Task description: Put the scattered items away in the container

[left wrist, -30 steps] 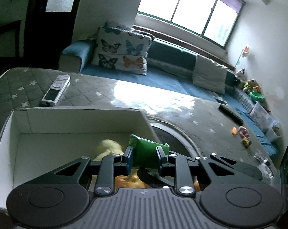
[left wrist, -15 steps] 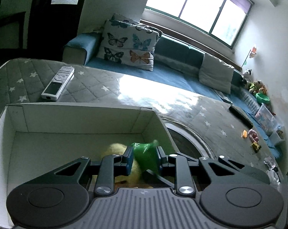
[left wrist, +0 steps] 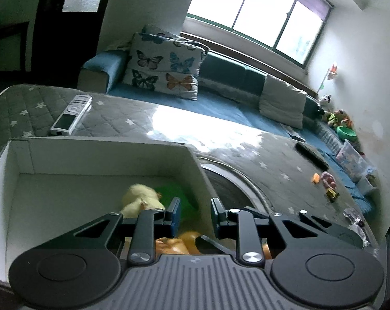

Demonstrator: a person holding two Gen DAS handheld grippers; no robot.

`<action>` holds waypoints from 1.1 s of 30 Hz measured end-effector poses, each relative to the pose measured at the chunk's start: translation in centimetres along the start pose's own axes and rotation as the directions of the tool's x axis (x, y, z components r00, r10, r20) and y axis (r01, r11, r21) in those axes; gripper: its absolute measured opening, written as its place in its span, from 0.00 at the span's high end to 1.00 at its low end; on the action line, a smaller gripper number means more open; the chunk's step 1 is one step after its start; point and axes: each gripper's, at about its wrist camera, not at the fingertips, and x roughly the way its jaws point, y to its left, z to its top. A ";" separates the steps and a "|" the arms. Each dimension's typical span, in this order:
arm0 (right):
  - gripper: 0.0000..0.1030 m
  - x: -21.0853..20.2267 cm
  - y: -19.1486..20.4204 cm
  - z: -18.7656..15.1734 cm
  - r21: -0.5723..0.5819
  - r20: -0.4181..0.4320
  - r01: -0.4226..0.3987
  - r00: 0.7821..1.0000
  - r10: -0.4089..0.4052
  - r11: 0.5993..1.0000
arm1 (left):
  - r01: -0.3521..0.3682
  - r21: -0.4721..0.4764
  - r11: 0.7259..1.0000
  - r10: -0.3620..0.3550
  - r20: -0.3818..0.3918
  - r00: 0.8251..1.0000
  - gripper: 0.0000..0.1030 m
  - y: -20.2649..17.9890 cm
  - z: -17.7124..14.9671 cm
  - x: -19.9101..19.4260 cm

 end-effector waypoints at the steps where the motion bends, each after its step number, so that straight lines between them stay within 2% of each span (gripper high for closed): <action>1: 0.39 -0.5 -0.2 -0.3 -0.003 -0.001 0.007 1.000 -0.007 1.000 | 0.007 0.003 1.000 -0.007 -0.001 1.000 0.74 -0.3 -0.2 -0.2; 7: 0.39 -2.9 -2.3 -2.5 0.020 -0.040 0.057 0.998 -0.056 0.998 | 0.060 0.023 0.998 -0.059 -0.024 0.998 0.74 -2.7 -1.8 -0.6; 15: 0.34 -5.2 -5.6 -5.5 0.056 -0.104 0.118 0.988 -0.111 0.991 | 0.123 0.034 0.992 -0.119 -0.104 0.988 0.74 -5.8 -4.5 0.4; 20: 0.33 -5.9 -6.9 -5.8 0.053 -0.105 0.145 0.985 -0.139 0.988 | 0.117 0.011 0.993 -0.114 -0.157 0.981 0.72 -6.8 -5.6 2.0; 23: 0.33 -5.7 -7.6 -5.9 0.055 -0.124 0.133 0.984 -0.126 0.990 | 0.114 -0.005 0.994 -0.113 -0.177 0.978 0.72 -7.0 -6.0 2.7; 26: 0.33 -5.5 -8.0 -6.4 0.049 -0.153 0.129 0.981 -0.120 0.990 | 0.107 -0.006 0.994 -0.106 -0.187 0.977 0.72 -7.1 -6.2 3.0; 33: 0.32 -7.0 -6.7 -7.3 -0.002 -0.153 0.092 0.984 -0.091 0.996 | 0.090 -0.019 0.996 -0.092 -0.182 0.979 0.72 -6.4 -6.2 2.9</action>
